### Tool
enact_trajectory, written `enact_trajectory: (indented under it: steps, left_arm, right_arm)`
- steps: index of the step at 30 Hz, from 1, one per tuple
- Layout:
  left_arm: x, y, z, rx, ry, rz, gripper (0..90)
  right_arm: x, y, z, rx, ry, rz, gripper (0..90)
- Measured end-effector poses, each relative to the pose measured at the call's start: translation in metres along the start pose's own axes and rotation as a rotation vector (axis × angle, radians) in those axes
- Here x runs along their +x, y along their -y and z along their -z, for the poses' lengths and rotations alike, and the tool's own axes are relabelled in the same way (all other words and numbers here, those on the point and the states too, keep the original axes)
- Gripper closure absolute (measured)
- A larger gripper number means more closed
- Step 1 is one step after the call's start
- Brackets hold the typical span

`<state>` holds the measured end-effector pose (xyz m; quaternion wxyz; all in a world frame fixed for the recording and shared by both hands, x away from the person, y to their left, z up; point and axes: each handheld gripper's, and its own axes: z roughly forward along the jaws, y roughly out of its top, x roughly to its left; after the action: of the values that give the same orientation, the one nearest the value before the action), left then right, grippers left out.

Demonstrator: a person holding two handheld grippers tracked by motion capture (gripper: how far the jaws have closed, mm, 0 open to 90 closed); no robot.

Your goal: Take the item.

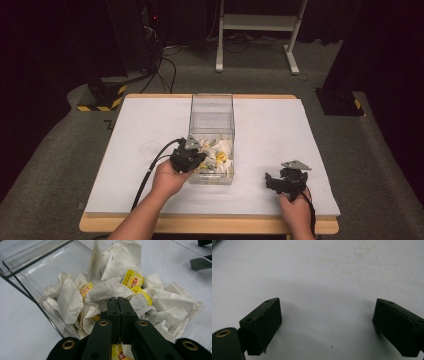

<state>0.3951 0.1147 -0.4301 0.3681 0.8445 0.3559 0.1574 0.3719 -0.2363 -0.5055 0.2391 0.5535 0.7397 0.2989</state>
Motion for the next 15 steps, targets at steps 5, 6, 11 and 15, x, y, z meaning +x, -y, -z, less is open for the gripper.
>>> enact_trajectory:
  steps: [5, 6, 11, 15]
  left_arm:
    - [0.001, 0.004, 0.006, -0.05, 0.014, 0.015, 89.0]
    - [0.001, 0.005, 0.007, -0.06, 0.013, 0.014, 89.0]
    - [0.001, 0.008, 0.011, -0.098, 0.009, 0.016, 89.1]
    - [0.001, 0.01, 0.014, -0.127, 0.015, 0.026, 89.1]
  right_arm:
    - [0.0, 0.0, 0.0, 0.0, 0.0, 0.0, 8.7]
    - [0.0, 0.0, 0.0, 0.0, 0.0, 0.0, 8.7]
    - [0.0, 0.0, 0.0, 0.0, 0.0, 0.0, 8.7]
    - [0.0, 0.0, 0.0, 0.001, -0.001, 0.001, 8.7]
